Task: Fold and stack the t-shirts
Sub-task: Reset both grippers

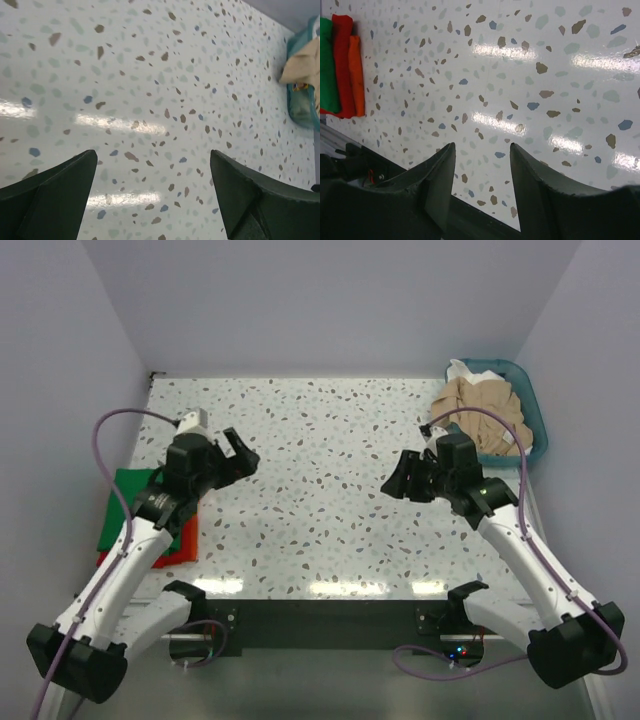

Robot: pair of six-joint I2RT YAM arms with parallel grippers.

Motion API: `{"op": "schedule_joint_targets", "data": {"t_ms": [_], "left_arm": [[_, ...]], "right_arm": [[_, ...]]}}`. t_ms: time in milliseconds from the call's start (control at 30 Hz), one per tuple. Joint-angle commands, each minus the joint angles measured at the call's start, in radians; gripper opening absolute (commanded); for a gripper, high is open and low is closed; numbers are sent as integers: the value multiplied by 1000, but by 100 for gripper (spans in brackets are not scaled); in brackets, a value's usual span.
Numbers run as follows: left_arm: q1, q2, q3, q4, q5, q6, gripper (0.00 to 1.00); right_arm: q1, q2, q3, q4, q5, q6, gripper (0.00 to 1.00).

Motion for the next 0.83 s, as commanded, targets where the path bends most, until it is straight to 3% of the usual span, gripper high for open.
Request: {"op": "schedule_joint_targets", "data": {"t_ms": [0, 100, 233, 433, 800], "left_arm": [[-187, 63, 10, 126, -106, -51, 100], [-360, 138, 4, 204, -157, -54, 100], [-484, 259, 21, 253, -193, -34, 100], [-505, 287, -33, 367, -74, -9, 100], [-504, 310, 63, 320, -96, 81, 100]], "right_arm": [[2, -20, 59, -19, 50, 3, 51], [2, -31, 69, -21, 98, 0, 52], [2, -56, 66, -15, 153, -3, 54], [2, -85, 11, 14, 199, -6, 56], [2, -102, -53, 77, 247, 2, 54]]}}
